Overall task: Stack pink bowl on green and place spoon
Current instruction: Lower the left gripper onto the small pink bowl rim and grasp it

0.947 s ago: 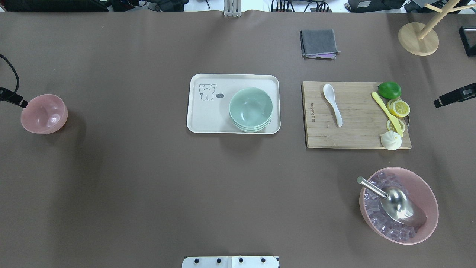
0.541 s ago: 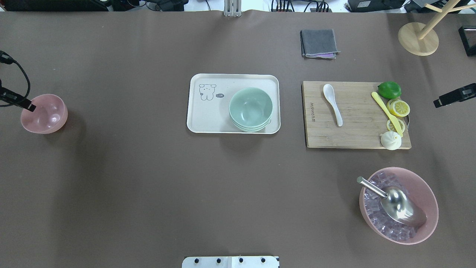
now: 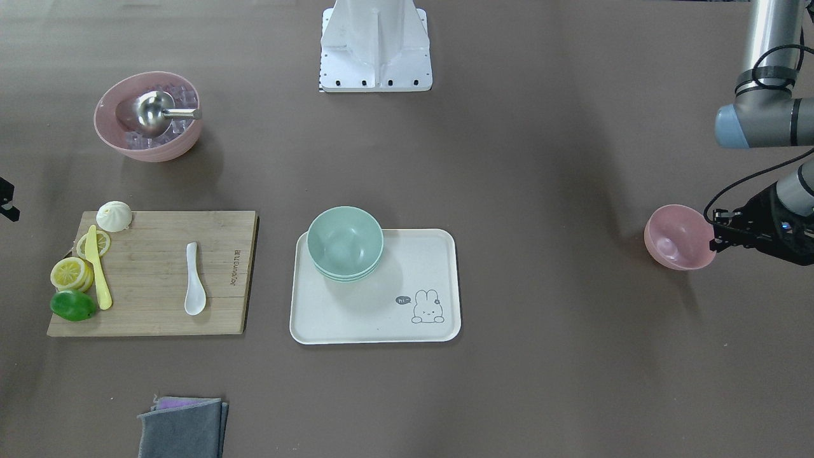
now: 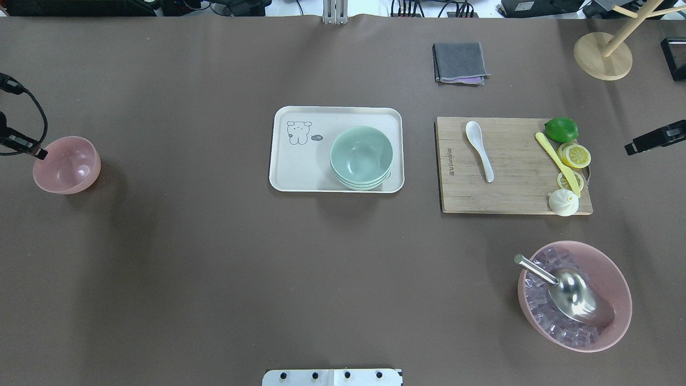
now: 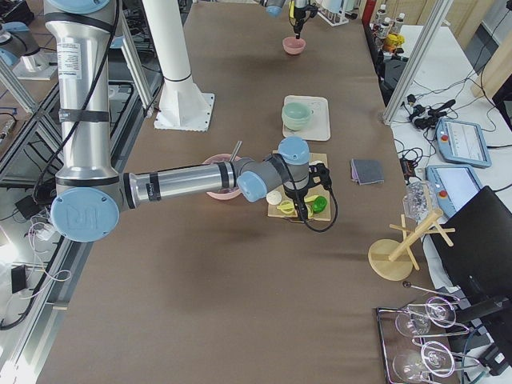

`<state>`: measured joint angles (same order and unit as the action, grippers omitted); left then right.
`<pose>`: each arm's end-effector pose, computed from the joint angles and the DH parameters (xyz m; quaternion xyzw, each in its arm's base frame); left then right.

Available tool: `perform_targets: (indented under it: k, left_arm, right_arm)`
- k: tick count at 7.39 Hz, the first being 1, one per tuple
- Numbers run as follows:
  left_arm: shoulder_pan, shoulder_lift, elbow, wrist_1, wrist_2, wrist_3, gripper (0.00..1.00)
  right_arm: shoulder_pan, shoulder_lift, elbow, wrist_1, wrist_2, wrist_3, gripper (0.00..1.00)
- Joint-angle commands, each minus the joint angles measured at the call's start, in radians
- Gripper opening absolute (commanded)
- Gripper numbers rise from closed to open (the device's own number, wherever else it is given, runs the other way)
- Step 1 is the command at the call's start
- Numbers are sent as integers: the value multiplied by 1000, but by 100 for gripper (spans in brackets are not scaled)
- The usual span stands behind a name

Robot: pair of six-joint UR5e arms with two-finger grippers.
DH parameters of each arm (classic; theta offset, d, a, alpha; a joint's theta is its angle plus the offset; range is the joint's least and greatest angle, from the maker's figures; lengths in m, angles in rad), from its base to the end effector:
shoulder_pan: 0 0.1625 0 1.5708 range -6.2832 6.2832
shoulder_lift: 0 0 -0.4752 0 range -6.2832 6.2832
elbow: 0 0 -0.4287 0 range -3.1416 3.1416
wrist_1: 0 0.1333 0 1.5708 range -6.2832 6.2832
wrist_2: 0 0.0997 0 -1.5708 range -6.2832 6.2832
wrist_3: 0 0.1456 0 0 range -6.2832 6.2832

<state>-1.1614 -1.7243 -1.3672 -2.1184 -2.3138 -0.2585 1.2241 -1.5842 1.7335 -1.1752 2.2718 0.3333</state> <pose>0.2227 -0.6006 0.7002 0.1014 0.4076 0.1572 0.8938 -0.1534 -0.5405 0.6174 0.1280 -0.3961 -0.0985 0.9039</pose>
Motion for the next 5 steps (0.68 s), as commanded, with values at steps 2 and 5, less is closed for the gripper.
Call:
perform_targets:
  k: [2,5]
  left_arm:
    - [-1,-20,-39,27,-12,-27,0]
    - [3,-107,-233,145,-75,-426,0]
  right_arm:
    - [0,0,1,0,2,0,100]
    - [0,1,1,0,2,1,100]
